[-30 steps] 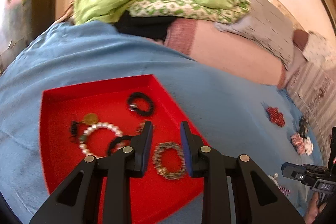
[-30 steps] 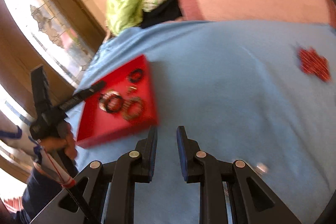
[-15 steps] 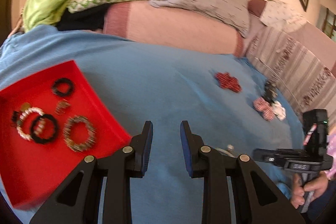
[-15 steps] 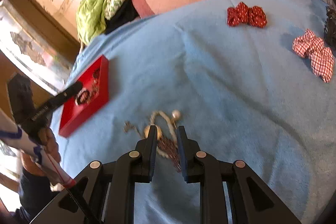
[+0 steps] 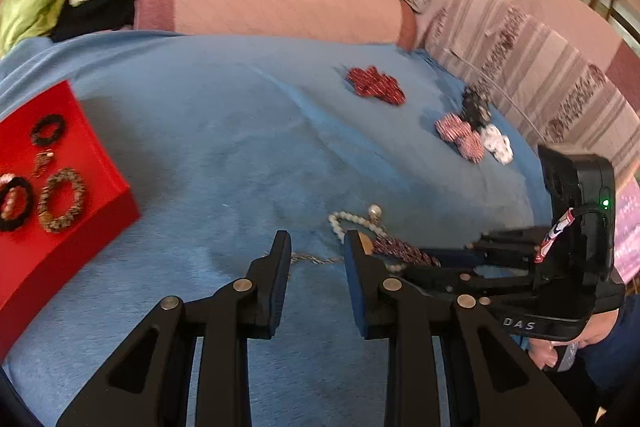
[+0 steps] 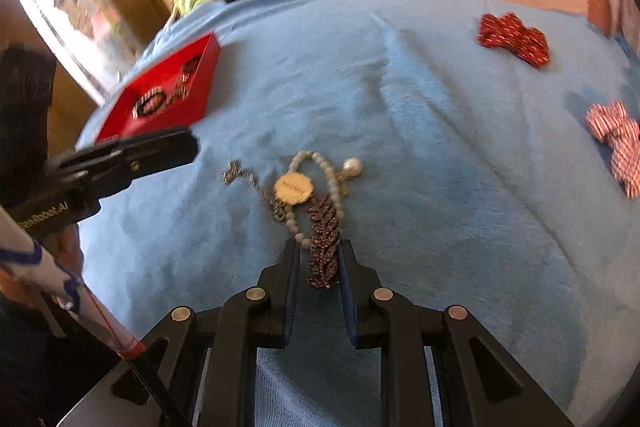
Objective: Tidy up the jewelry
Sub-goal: 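Grasp the dark red leaf clip with right tool while left grasps gold medallion necklace, then carry the leaf clip and medallion necklace over the red tray with both tools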
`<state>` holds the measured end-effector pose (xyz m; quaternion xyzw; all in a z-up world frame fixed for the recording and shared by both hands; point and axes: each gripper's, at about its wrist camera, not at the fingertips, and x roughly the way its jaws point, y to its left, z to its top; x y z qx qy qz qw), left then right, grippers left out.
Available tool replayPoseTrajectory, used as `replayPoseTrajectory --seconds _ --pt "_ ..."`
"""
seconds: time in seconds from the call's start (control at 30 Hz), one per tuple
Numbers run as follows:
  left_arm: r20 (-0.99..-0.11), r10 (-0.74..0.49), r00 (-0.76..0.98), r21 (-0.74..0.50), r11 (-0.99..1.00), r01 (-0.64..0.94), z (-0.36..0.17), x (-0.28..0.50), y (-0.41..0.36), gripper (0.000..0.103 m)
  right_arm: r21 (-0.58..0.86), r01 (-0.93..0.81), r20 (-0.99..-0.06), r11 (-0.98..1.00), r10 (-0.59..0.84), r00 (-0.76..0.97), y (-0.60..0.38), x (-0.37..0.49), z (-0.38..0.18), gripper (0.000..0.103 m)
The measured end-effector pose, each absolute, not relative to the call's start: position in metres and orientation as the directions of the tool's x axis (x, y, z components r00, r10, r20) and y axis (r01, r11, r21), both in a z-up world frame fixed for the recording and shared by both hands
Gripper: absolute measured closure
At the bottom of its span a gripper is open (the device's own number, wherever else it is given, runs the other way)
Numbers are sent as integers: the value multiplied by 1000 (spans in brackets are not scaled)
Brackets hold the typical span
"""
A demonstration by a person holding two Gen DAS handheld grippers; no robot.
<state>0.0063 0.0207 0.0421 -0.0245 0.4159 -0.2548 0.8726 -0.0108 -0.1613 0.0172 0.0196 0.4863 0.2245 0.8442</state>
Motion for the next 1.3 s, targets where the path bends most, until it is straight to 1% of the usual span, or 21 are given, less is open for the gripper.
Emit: replayPoseTrajectory --seconds 0.03,0.07,0.13,0.27,0.4,0.5,0.63,0.77,0.87,0.97,1.07,1.2,1.3 --pt "-719 -467 514 -247 864 439 40 6 17 76 234 -375 -817 897 391 425 -160 -12 18 82" --pt "-724 -472 503 -244 857 453 38 6 14 76 224 -380 -818 897 385 427 -159 -13 19 86" --pt "-731 -479 486 -236 846 478 34 5 6 76 219 -367 -820 904 375 432 -163 -11 20 88" --pt "-739 -486 466 -224 830 511 29 6 -10 72 309 -313 -772 898 429 469 -187 -11 34 88" --pt "-750 -477 457 -210 828 520 22 10 -25 72 398 -256 -706 881 473 528 -212 -11 48 88" --pt "-760 -460 459 -196 836 513 15 16 -33 72 438 -232 -689 868 491 533 -221 -9 48 88" --pt "-784 -417 461 -149 846 513 7 19 -42 72 441 -242 -683 864 498 534 -221 -9 51 88" --pt "-784 -362 504 -60 852 520 3 18 -51 80 444 -252 -679 860 507 531 -215 -9 51 88" --pt "-775 -368 513 -66 855 515 7 18 -47 80 452 -256 -673 855 515 531 -214 -7 52 88" --pt "-734 -421 532 -113 849 516 21 16 -35 80 457 -264 -657 849 522 543 -212 -7 57 88" --pt "-673 -453 585 -133 852 507 40 13 -21 80 461 -271 -641 845 528 557 -211 -6 61 88" --pt "-577 -454 679 -143 874 463 67 12 4 80 466 -276 -623 840 534 571 -210 -5 65 88" --pt "-539 -445 715 -152 886 438 80 13 19 80 457 -288 -608 842 532 590 -206 -6 70 88"
